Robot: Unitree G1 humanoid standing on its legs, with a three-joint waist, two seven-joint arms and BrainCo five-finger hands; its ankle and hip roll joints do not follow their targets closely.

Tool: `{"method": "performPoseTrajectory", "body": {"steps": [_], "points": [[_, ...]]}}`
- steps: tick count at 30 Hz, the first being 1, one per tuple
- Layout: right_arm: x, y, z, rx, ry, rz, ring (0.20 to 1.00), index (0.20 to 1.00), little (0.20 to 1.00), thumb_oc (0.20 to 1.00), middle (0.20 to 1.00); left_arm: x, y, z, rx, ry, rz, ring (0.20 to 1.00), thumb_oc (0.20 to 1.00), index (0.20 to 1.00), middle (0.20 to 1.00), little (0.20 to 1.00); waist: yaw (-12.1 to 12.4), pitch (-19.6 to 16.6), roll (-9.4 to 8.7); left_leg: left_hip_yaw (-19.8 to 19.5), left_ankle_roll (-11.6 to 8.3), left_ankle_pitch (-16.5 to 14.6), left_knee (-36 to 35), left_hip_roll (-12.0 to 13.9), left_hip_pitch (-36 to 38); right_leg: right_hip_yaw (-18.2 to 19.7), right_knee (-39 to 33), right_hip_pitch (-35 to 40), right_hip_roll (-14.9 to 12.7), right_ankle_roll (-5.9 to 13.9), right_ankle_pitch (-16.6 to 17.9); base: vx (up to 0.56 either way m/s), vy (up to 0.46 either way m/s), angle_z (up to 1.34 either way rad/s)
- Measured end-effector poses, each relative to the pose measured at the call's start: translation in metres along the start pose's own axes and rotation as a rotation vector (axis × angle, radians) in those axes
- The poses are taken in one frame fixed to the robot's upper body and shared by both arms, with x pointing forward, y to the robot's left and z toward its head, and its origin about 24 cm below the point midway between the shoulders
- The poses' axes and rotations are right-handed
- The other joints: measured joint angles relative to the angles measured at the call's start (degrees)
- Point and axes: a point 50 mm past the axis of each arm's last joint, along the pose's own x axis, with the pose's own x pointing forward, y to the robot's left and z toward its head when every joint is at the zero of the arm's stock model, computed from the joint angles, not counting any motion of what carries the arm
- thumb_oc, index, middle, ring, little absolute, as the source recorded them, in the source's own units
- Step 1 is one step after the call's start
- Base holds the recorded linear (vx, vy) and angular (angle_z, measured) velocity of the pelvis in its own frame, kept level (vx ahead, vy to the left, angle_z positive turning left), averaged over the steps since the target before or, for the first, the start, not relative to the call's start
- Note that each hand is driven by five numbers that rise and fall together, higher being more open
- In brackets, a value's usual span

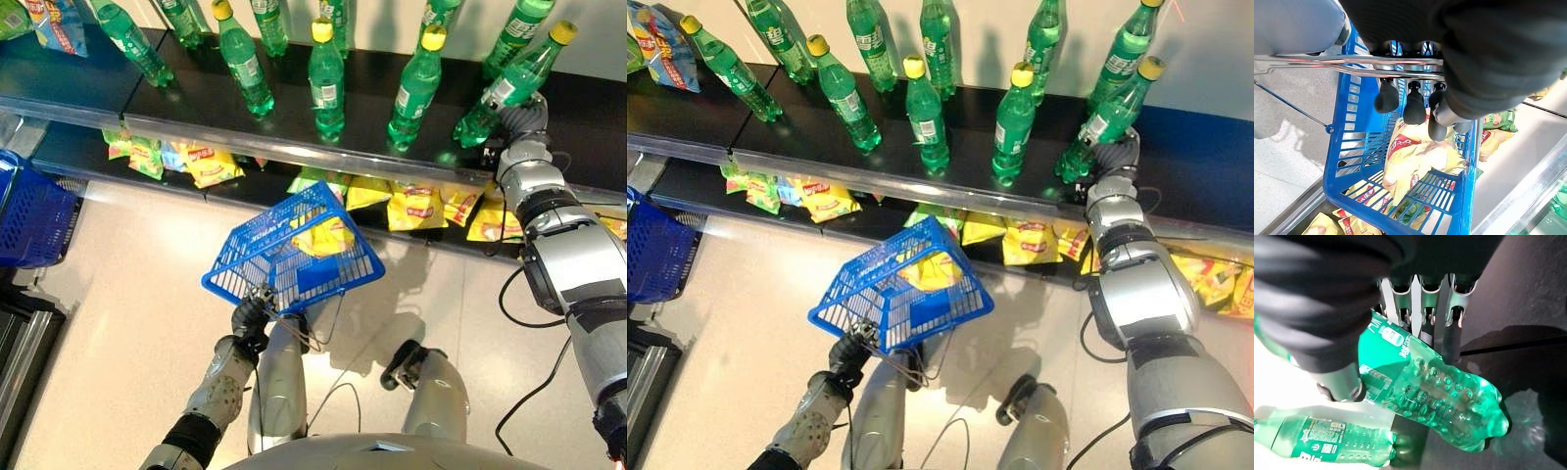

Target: Pick up the snacks into the basket

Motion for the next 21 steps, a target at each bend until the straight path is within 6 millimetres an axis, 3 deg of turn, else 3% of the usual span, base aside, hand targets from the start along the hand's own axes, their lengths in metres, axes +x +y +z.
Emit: {"method": "performPoseTrajectory", "body": {"steps": [13,15,18,21], "points": [[-0.004,0.007,0.001,0.034,-0.043,0.023,0.2,0.2,0.2,0.2,0.2,0.001,-0.001,0.001,0.002,0.0,-0.002,0.2,0.2,0.2,0.2,0.2,-0.4,0.2,0.37,0.1,0.09,-0.1,0.7,0.3,0.3,0.1,0.0,0.3,0.2,0.04,0.1,-0.01,0.006,0.0],[-0.009,0.013,0.0,0.043,-0.083,0.05,0.2,0.2,0.2,0.2,0.2,0.001,-0.001,0.001,0.004,0.0,-0.004,0.2,0.2,0.2,0.2,0.2,-1.2,0.3,0.3,0.3,0.06,0.0,0.8,0.4,0.7,0.2,-0.1,0.5,0.3,-0.06,0.3,-0.11,0.044,-0.05],[-0.031,0.029,0.006,0.058,-0.247,0.122,0.2,0.2,0.2,0.2,0.2,0.001,-0.001,0.003,-0.006,-0.006,0.001,0.2,0.2,0.2,0.2,0.2,-2.3,0.4,0.41,0.3,0.11,-0.1,0.8,0.5,0.8,0.3,-0.3,0.6,0.5,0.0,0.3,0.0,0.005,-0.01],[-0.047,0.03,0.006,0.025,-0.361,0.12,0.2,0.2,0.2,0.2,0.2,0.001,-0.001,0.005,-0.011,-0.016,0.0,0.2,0.2,0.2,0.2,0.2,-2.8,0.9,0.33,0.4,0.4,-0.3,0.9,0.8,0.8,0.3,-0.3,0.8,0.7,-0.09,0.3,0.0,0.0,0.0]]}}
